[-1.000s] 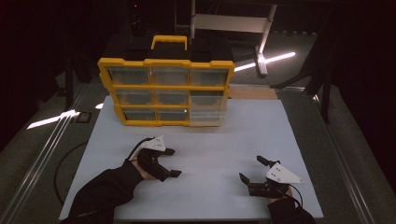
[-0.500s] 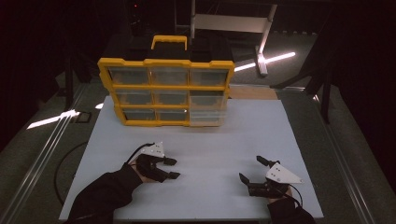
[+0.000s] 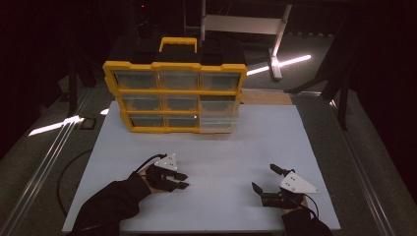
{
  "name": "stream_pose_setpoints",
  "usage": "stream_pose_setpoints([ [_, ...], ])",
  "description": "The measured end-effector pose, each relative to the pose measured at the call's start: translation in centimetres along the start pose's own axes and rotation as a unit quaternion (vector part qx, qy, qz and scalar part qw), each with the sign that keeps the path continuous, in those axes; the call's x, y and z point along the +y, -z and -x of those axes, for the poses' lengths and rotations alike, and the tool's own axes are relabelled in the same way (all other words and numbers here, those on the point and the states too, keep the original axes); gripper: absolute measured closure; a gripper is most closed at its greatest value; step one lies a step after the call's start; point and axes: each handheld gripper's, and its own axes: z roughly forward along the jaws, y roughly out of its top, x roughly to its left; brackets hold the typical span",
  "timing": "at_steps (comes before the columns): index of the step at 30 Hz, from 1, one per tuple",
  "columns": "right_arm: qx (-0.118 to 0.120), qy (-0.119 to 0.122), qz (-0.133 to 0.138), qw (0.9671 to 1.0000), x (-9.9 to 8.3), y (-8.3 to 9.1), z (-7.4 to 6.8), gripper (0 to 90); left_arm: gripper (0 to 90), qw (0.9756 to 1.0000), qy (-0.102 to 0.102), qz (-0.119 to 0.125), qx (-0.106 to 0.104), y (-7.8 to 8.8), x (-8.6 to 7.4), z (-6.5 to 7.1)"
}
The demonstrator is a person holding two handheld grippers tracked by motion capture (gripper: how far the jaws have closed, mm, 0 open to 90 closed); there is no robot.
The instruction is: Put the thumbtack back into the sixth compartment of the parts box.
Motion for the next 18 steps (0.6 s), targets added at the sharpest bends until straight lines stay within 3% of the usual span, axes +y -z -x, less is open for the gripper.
stream_pose_setpoints([
  [6, -0.001, 0.0, 0.0, 1.0, 0.02, 0.03, -0.02, 9.9, 72.4, 0.9999, -0.004, -0.011, 0.008, -0.14, 0.14, 0.06],
  [12, -0.001, 0.0, 0.0, 1.0, 0.01, 0.02, 0.0, 9.9, 84.8, 0.9999, -0.006, -0.011, 0.009, -0.26, 0.15, 0.13],
  [18, 0.0, 0.001, -0.001, 1.0, 0.01, 0.02, -0.03, 9.9, 85.9, 0.9999, -0.004, -0.014, 0.005, -0.23, 0.27, -0.01],
])
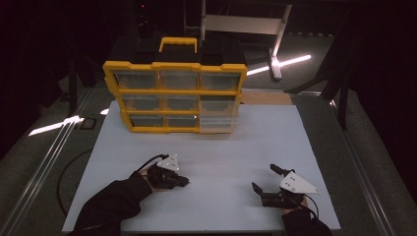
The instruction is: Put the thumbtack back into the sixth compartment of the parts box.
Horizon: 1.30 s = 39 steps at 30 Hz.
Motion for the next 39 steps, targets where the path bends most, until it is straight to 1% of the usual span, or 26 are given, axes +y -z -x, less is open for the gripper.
stream_pose_setpoints([
  [1, 0.0, 0.0, 0.001, 1.0, 0.0, 0.0, 0.0, 10.0, 86.3, 1.0, 0.002, 0.001, -0.003, 0.0, 0.0, 0.0],
  [3, -0.001, -0.001, 0.001, 1.0, 0.0, 0.0, 0.0, 9.9, 86.3, 1.0, 0.006, 0.001, 0.0, 0.1, 0.1, -0.1],
  [6, -0.001, -0.001, 0.0, 1.0, 0.0, 0.0, 0.0, 9.9, 86.3, 0.9999, 0.009, 0.003, -0.002, 0.4, 0.4, -0.2],
  [7, -0.001, -0.001, 0.0, 1.0, 0.0, 0.0, 0.0, 9.9, 86.4, 1.0, 0.006, 0.003, -0.003, 0.5, 0.5, -0.1],
  [8, 0.0, 0.0, 0.001, 1.0, 0.0, 0.0, 0.0, 9.9, 86.4, 1.0, 0.004, 0.003, 0.001, 0.5, 0.6, -0.1],
  [10, 0.0, 0.0, 0.0, 1.0, 0.0, 0.0, 0.0, 9.9, 86.4, 1.0, -0.001, 0.001, 0.0, 0.6, 0.8, 0.0],
  [13, -0.001, 0.0, 0.001, 1.0, 0.0, 0.0, 0.0, 9.9, 86.4, 1.0, -0.004, 0.002, 0.001, 0.8, 1.3, 0.1],
  [15, -0.001, -0.001, 0.001, 1.0, 0.0, 0.0, 0.0, 10.0, 86.3, 1.0, 0.002, 0.005, -0.003, 1.0, 1.6, 0.0],
  [17, -0.001, -0.001, 0.0, 1.0, 0.0, 0.0, 0.0, 10.0, 86.4, 1.0, 0.003, 0.007, -0.002, 1.1, 1.9, 0.0],
  [20, 0.0, 0.0, 0.001, 1.0, 0.0, 0.0, 0.0, 10.0, 86.4, 0.9999, -0.004, 0.009, -0.005, 1.3, 2.3, 0.2],
  [23, 0.0, -0.001, 0.001, 1.0, 0.0, 0.0, 0.0, 10.0, 86.3, 0.9999, -0.012, 0.012, -0.004, 1.6, 2.8, 0.3],
  [24, -0.001, -0.002, 0.001, 1.0, 0.0, 0.0, 0.0, 10.0, 86.4, 0.9998, -0.014, 0.013, -0.001, 1.7, 3.0, 0.3],
  [26, -0.001, -0.002, 0.001, 1.0, 0.0, 0.0, 0.0, 9.9, 86.4, 0.9998, -0.017, 0.012, -0.002, 1.9, 3.4, 0.3],
  [27, -0.001, -0.001, 0.001, 1.0, 0.0, 0.0, 0.0, 9.9, 86.4, 0.9998, -0.018, 0.014, 0.0, 1.9, 3.5, 0.4],
  [28, -0.001, -0.001, 0.0, 1.0, 0.0, 0.0, 0.0, 9.9, 86.4, 0.9998, -0.015, 0.013, -0.002, 2.0, 3.7, 0.3],
  [30, -0.001, -0.002, 0.0, 1.0, 0.0, 0.0, 0.0, 9.9, 86.4, 0.9997, -0.02, 0.013, 0.0, 2.1, 4.1, 0.4],
  [31, -0.001, -0.001, 0.001, 1.0, 0.0, 0.0, 0.0, 10.0, 86.4, 0.9997, -0.022, 0.014, -0.004, 2.2, 4.2, 0.4],
  [32, -0.001, -0.001, 0.001, 1.0, 0.0, 0.0, 0.0, 9.9, 86.4, 0.9995, -0.024, 0.019, -0.004, 2.3, 4.4, 0.4],
  [34, -0.001, -0.001, 0.001, 1.0, 0.0, 0.0, 0.1, 9.9, 86.4, 0.9995, -0.025, 0.02, -0.002, 2.6, 4.8, 0.5],
  [38, -0.002, -0.002, 0.002, 1.0, 0.0, 0.0, 0.1, 10.0, 86.4, 0.9992, -0.028, 0.028, 0.002, 3.1, 5.6, 0.5],
  [39, -0.002, -0.002, 0.002, 1.0, 0.0, 0.0, 0.1, 9.9, 86.3, 0.9991, -0.028, 0.031, -0.002, 3.2, 5.9, 0.5],
])
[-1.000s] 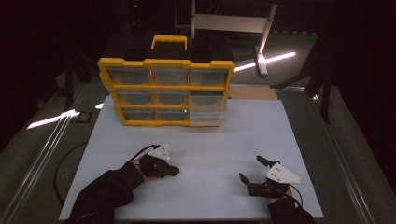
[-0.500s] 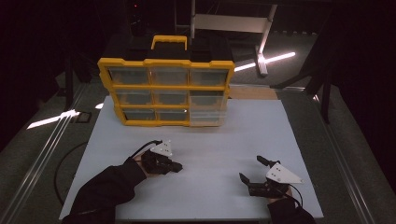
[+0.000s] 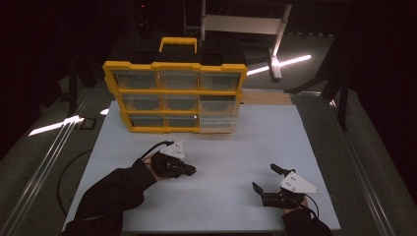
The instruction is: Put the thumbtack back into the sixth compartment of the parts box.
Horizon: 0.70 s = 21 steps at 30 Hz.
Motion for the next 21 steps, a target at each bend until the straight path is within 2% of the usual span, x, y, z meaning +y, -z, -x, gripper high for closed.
stream_pose_setpoints([
  [12, 0.0, 0.0, 0.001, 1.0, 0.0, 0.0, 0.0, 9.9, 86.4, 0.9997, -0.017, 0.016, -0.001, 1.9, 3.6, -0.1],
  [17, 0.0, 0.0, 0.0, 1.0, 0.0, 0.0, 0.0, 9.9, 86.4, 0.9992, -0.019, 0.032, -0.009, 2.7, 5.2, -0.3],
  [21, 0.0, -0.001, 0.0, 1.0, 0.0, 0.0, 0.0, 9.9, 86.3, 0.9989, -0.025, 0.04, -0.005, 3.4, 6.6, -0.4],
])
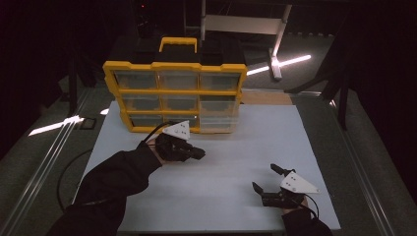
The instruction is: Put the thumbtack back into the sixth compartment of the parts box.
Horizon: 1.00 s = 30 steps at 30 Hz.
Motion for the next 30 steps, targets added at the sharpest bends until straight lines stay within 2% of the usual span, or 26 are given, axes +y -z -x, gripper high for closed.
stream_pose_setpoints([
  [3, 0.0, 0.002, 0.0, 1.0, 0.0, 0.0, 0.0, 9.9, 86.3, 1.0, -0.006, 0.006, 0.001, 0.3, 1.0, -0.2],
  [7, -0.001, 0.001, 0.001, 1.0, 0.0, 0.0, 0.0, 9.9, 86.3, 0.9998, -0.019, 0.002, 0.01, 0.8, 2.3, -0.4],
  [15, 0.0, 0.004, 0.001, 1.0, 0.0, 0.0, 0.0, 10.0, 86.3, 0.9993, -0.024, 0.021, 0.017, 1.9, 4.7, -1.0],
  [17, 0.0, 0.003, 0.002, 1.0, 0.0, 0.0, 0.0, 10.0, 86.3, 0.9992, -0.021, 0.029, 0.014, 2.1, 5.1, -1.2],
  [30, 0.001, 0.002, 0.0, 1.0, 0.0, 0.0, -0.1, 9.9, 86.3, 0.9974, -0.015, 0.064, 0.029, 3.2, 7.8, -2.8],
])
